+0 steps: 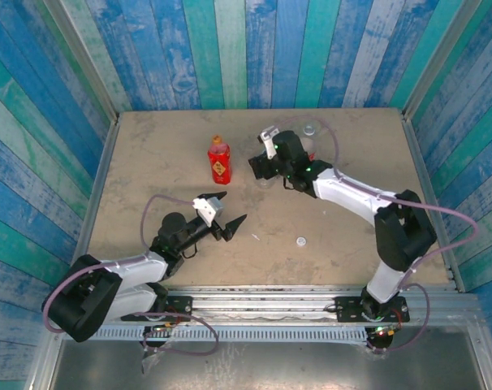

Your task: Screw on the bottle caps

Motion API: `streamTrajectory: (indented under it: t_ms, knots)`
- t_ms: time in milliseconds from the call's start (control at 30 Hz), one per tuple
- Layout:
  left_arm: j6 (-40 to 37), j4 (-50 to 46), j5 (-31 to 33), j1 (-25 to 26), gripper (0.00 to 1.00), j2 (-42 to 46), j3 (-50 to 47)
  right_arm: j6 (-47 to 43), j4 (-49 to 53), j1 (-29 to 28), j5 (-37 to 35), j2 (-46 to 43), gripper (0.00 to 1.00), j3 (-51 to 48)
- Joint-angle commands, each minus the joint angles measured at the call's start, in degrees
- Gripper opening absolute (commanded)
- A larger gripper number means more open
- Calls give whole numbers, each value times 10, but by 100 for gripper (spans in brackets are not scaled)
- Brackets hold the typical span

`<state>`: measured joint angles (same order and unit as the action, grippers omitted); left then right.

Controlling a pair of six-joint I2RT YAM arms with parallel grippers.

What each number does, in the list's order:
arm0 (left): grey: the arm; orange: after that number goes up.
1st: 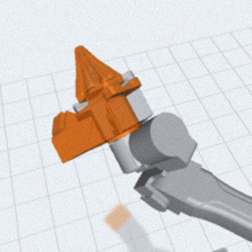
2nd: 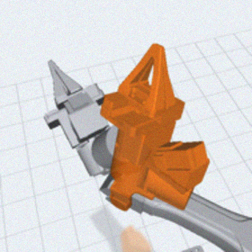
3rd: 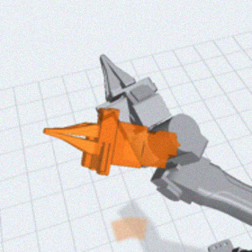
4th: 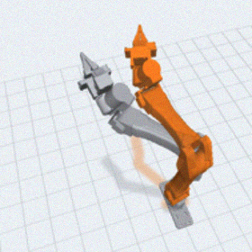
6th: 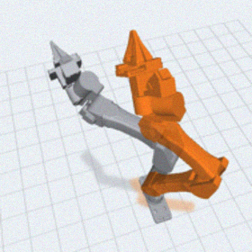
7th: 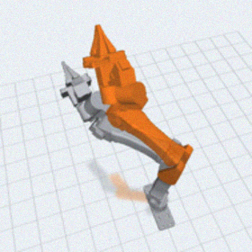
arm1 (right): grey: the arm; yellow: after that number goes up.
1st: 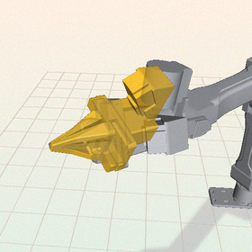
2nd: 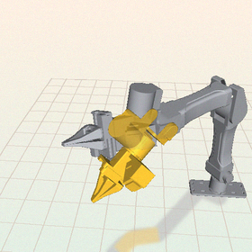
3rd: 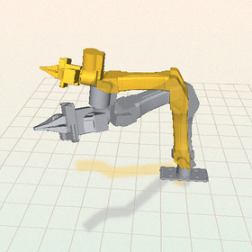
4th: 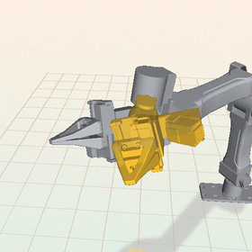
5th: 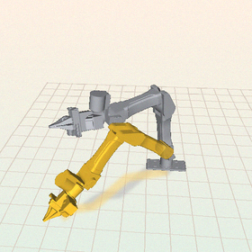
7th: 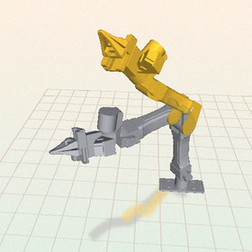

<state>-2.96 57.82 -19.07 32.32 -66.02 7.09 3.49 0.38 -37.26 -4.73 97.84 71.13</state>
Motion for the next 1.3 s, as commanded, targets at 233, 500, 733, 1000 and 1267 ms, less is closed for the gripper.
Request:
streamTrajectory:
  t_ms: [233, 500, 733, 1000, 1267]
  knots:
    - [-12, 10, -20, 0, 94, -13, 21, -98, -20, 1, -51, -163, 100, -73]
    - [-1, 57, -47, 0, 94, -74, 43, -55, 6, 94, -67, -200, 100, -62]
    - [4, 69, -58, 2, 94, -94, 48, -32, 29, 146, -30, -152, 92, -15]
    - [3, 72, -63, 2, 94, -98, 48, -20, 36, 158, 11, -90, 70, 17]
    - [-1, 71, -66, 2, 94, -100, 49, -27, 49, 158, 30, -95, 31, 8]
